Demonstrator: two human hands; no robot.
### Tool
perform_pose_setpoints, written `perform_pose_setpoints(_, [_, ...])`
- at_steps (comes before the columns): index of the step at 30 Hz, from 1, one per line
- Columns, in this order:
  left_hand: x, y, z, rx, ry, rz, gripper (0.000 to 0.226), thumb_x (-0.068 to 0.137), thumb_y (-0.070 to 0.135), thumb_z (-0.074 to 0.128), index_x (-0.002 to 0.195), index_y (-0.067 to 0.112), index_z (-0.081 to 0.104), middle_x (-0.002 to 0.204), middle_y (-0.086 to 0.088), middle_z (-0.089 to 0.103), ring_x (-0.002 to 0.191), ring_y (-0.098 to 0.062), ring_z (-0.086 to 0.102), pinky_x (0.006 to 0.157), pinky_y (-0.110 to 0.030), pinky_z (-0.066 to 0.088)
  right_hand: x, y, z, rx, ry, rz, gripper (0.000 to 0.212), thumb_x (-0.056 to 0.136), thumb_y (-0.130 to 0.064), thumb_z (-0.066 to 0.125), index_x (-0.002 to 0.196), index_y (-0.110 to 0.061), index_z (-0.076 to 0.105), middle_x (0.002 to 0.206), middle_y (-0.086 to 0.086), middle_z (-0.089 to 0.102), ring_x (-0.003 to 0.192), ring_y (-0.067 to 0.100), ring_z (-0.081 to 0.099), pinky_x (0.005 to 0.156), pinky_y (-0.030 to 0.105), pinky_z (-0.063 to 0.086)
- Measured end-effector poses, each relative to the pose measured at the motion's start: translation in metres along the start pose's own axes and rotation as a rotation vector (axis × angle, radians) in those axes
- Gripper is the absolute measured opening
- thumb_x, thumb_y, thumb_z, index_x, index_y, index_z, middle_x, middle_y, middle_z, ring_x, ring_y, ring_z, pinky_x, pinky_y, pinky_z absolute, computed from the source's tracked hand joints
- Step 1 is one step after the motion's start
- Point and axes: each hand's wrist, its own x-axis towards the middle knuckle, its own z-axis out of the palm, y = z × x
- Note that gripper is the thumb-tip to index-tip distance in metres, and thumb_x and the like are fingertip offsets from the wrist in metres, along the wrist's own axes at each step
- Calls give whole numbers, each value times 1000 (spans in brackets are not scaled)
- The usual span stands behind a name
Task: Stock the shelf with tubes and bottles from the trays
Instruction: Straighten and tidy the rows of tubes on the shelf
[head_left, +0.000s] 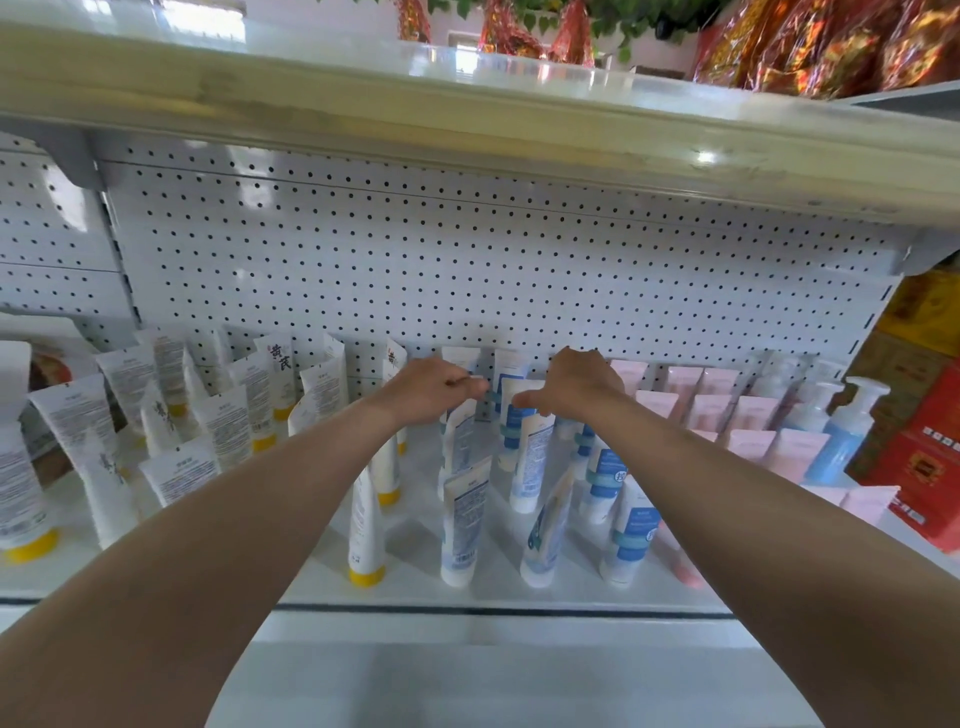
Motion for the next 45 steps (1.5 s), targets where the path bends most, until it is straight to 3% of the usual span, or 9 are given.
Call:
perform_pose_setpoints(4, [-2,0,1,-33,14,-3,53,97,51,54,89,2,71,91,-15,72,75,-15,62,66,-22,43,-2,0,3,-2,-2,-11,50,71,-64,74,82,-16,72,81,-3,69,98,20,55,76,33,56])
perform_pose_setpoints(7, [-7,1,0,-63,28,-14,37,98,45,56,69,23,64,87,-1,74,74,-6,61,64,-20,41,-5,1,2,0,-9,-40,45,71,-60,74,79,-15,74,72,-7,68,93,19,58,71,30,55])
perform_pose_setpoints(11, [-10,3,-4,-12,18,-18,16,98,27,59,93,24,74,93,4,75,83,-1,62,83,-22,48,-8,1,-3,-32,-39,-42,36,73,-50,76,72,-16,64,69,-6,63,93,21,56,62,28,48])
perform_pose_setpoints(15, [-14,4,-4,81,-23,-17,30,93,12,63,121,19,70,97,5,69,99,-9,62,90,-20,42,-9,-1,-6,-40,-62,-57,41,75,-42,79,73,-14,49,72,0,54,89,23,52,58,28,42])
perform_pose_setpoints(20, [-13,3,1,144,35,-18,17,83,24,78,99,27,73,88,10,65,90,-11,63,79,-24,46,-8,-4,-3,-45,-71,-73,36,78,-28,77,70,-14,44,72,2,50,83,23,49,50,26,35])
perform_pose_setpoints(26, [-15,11,2,208,123,-24,20,78,29,83,71,30,64,77,19,56,77,-4,55,72,-25,43,-2,-2,3,-58,-87,-114,34,76,-34,78,67,-17,50,74,1,54,83,22,50,59,27,42])
perform_pose_setpoints(33, [-16,13,4,203,140,-54,22,80,26,82,69,25,63,73,18,54,70,0,51,74,-25,42,-4,2,9,-64,-63,-176,14,77,-25,73,80,-13,68,91,5,67,91,23,58,68,29,53])
perform_pose_setpoints(39, [-15,14,6,193,153,-86,23,79,26,82,66,24,63,77,15,62,78,-7,60,78,-31,52,-6,3,6,-144,-40,-202,14,79,-24,71,73,-16,61,79,1,58,94,25,43,83,36,56])
perform_pose_setpoints(45, [-15,13,8,196,149,-102,22,79,27,82,67,26,64,79,14,66,81,-8,63,83,-34,54,-5,4,5,-174,-41,-223,14,80,-26,74,88,-15,70,94,3,64,97,24,39,89,37,54])
